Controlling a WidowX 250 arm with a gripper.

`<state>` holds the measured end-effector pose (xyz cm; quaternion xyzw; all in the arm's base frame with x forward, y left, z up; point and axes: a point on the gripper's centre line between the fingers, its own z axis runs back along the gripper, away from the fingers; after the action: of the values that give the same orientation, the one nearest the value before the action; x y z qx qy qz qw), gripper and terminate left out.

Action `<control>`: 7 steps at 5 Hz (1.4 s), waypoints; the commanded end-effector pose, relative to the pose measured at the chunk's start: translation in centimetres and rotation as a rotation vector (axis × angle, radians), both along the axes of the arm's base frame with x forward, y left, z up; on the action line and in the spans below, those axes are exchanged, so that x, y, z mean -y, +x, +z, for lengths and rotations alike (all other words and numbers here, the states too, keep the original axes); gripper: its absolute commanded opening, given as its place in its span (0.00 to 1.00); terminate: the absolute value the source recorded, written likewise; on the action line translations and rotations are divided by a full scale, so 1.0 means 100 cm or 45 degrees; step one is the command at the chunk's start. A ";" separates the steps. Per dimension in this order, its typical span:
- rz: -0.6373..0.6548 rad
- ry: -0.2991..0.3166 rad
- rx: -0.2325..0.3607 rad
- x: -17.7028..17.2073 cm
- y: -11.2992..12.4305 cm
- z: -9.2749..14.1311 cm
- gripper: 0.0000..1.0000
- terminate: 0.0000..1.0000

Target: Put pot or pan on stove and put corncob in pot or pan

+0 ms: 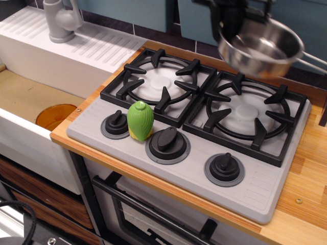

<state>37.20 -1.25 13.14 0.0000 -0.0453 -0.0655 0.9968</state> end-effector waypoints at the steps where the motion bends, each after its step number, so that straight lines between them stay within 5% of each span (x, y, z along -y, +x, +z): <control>1: -0.093 0.003 0.103 -0.049 0.024 0.018 0.00 0.00; 4: -0.058 0.065 0.093 -0.091 0.019 0.012 0.00 0.00; 7: -0.026 0.030 0.090 -0.117 -0.001 -0.016 0.00 0.00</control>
<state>36.46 10.31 8.29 -0.0047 -0.0405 -0.0725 0.9965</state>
